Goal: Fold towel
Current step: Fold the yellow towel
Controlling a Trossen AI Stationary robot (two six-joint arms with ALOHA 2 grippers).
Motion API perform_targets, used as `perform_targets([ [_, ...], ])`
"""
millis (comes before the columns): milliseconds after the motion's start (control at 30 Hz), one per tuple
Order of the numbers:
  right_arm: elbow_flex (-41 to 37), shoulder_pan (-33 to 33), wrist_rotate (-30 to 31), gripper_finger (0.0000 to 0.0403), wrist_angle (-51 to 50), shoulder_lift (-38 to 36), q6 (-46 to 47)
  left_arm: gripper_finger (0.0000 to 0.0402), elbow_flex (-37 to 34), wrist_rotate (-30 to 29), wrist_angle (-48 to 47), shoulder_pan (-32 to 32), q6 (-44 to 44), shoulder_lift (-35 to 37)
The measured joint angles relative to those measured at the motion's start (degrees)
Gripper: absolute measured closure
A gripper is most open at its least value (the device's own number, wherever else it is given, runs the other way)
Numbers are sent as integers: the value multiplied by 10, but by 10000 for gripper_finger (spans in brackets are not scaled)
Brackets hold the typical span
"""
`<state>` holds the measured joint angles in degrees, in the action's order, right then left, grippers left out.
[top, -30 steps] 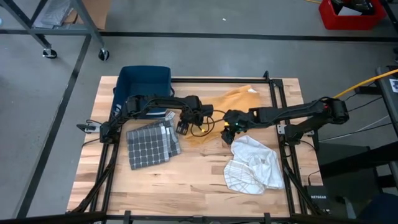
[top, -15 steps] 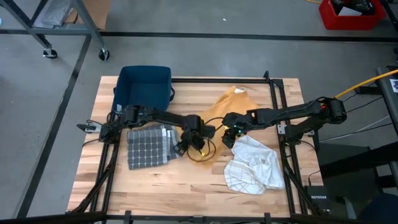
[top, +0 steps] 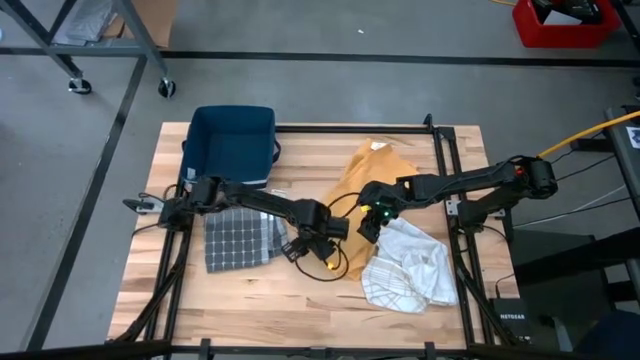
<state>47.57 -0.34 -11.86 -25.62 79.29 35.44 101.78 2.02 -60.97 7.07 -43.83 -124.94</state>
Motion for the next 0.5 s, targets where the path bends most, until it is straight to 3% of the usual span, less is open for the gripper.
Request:
perform_targets([
  [267,0,40,-8,196,30,0,57,219,4,-3,-24,-17,59,48],
  [500,0,126,59,196,32,0,133,219,-12,-3,-71,-28,127,49],
])
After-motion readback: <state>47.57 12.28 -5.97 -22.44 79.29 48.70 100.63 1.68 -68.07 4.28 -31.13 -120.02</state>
